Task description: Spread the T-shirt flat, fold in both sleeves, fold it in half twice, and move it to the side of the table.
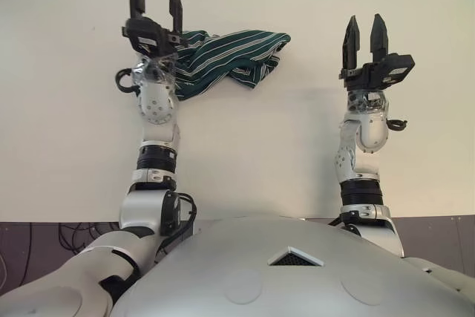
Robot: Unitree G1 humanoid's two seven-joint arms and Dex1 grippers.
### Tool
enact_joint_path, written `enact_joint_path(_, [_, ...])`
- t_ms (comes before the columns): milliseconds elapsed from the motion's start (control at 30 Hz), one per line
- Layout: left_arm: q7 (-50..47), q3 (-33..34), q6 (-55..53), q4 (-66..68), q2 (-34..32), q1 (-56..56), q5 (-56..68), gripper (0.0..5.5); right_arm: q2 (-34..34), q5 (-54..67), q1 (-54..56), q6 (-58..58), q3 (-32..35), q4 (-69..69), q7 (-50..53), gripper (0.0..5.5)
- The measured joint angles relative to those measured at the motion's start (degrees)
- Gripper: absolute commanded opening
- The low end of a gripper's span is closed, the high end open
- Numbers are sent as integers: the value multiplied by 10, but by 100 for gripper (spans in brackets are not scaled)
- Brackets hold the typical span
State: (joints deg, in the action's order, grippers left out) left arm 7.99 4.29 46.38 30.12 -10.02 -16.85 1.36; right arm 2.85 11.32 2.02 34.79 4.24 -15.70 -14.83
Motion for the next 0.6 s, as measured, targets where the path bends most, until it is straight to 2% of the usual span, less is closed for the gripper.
enact_joint_path(167, [139, 46, -71, -78, -125, 47, 130, 238, -1, 0, -7, 1, 3, -2, 4, 216])
enact_joint_path(333, [215, 50, -104, -108, -159, 88, 162, 238, -1, 0, -8, 1, 6, -2, 9, 216])
enact_joint_path(467, [317, 43, -98, -116, -206, 125, 175, 238, 0, 0, -8, 2, 15, -3, 13, 216])
enact_joint_path(600, [393, 41, -99, -57, -236, 132, 177, 238, -1, -1, -8, 5, 15, -10, 13, 216])
